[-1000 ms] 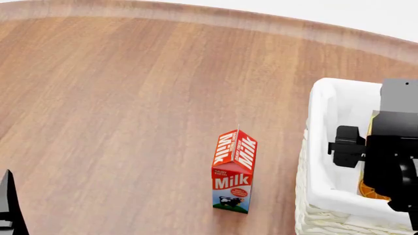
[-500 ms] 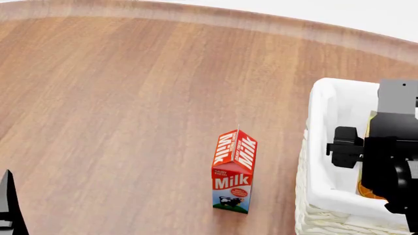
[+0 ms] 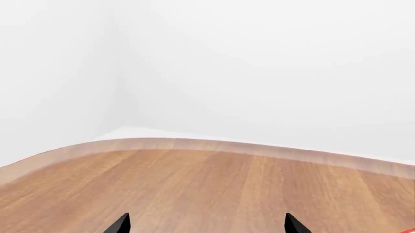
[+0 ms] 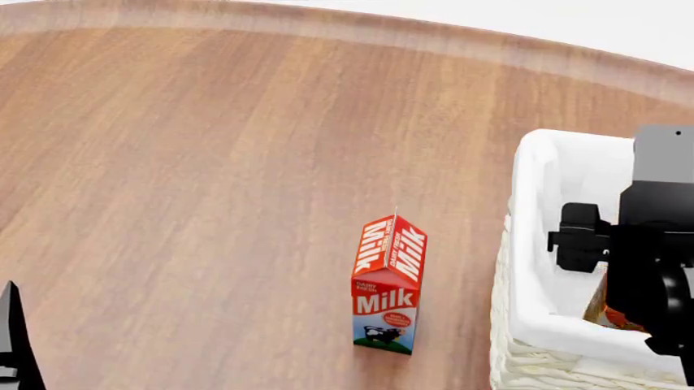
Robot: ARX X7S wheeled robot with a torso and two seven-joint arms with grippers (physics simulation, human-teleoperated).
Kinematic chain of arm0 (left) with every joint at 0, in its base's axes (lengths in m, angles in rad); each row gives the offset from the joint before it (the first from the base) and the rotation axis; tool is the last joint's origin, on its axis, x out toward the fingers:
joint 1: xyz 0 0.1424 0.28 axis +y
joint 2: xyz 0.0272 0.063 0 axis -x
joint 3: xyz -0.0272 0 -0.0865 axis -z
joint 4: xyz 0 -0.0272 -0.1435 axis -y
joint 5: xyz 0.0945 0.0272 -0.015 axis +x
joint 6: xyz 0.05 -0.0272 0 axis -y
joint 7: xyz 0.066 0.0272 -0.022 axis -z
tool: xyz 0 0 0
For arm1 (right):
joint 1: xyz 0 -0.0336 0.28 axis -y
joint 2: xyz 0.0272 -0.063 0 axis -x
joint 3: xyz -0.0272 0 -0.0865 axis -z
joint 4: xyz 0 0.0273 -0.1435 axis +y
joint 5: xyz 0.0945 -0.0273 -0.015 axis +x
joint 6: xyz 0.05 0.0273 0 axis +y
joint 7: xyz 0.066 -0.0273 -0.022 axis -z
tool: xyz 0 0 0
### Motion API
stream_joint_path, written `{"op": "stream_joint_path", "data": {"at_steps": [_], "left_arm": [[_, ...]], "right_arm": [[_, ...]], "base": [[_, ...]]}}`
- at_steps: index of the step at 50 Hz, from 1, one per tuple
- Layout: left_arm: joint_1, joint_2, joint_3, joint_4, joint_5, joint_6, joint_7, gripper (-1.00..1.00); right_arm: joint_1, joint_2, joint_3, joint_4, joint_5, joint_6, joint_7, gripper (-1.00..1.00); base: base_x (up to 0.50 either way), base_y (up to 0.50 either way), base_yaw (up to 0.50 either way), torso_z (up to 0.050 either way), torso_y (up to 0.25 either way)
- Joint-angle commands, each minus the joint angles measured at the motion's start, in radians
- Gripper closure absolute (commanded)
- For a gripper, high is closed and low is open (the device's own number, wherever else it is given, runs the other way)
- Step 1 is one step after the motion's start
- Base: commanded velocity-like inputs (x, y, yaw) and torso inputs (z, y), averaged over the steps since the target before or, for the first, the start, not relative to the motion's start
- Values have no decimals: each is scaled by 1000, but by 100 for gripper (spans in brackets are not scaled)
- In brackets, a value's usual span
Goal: Pick up the orange juice, and put it in the basket.
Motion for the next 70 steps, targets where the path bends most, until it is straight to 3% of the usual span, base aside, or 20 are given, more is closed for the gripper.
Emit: {"op": "stream_joint_path", "data": {"at_steps": [1, 22, 32, 51, 57, 70], "left_arm": [[4, 27, -36, 7, -16, 18, 29, -100], [6, 18, -32, 31, -23, 14, 23, -100], [4, 16, -27, 40, -27, 9, 18, -100], [3, 10, -24, 49, -35, 8, 16, -100], [3, 8, -24, 53, -35, 9, 14, -100], [-1, 4, -18, 62, -37, 1, 6, -100]], "right_arm": [[-6, -16, 24, -12, -18, -1, -23, -100], [6, 35, 51, -200, 43, 112, 31, -100], [-1, 90, 73, -384, 92, 193, 84, -100], [-179, 186, 184, -927, 218, 219, 281, -100], [-259, 207, 250, -1059, 275, 199, 330, -100], [-379, 276, 220, -1259, 158, 62, 328, -100]], "base": [[0, 0, 0, 0, 0], [0, 0, 0, 0, 0], [0, 0, 0, 0, 0], [0, 0, 0, 0, 0], [0, 0, 0, 0, 0], [0, 0, 0, 0, 0]]}}
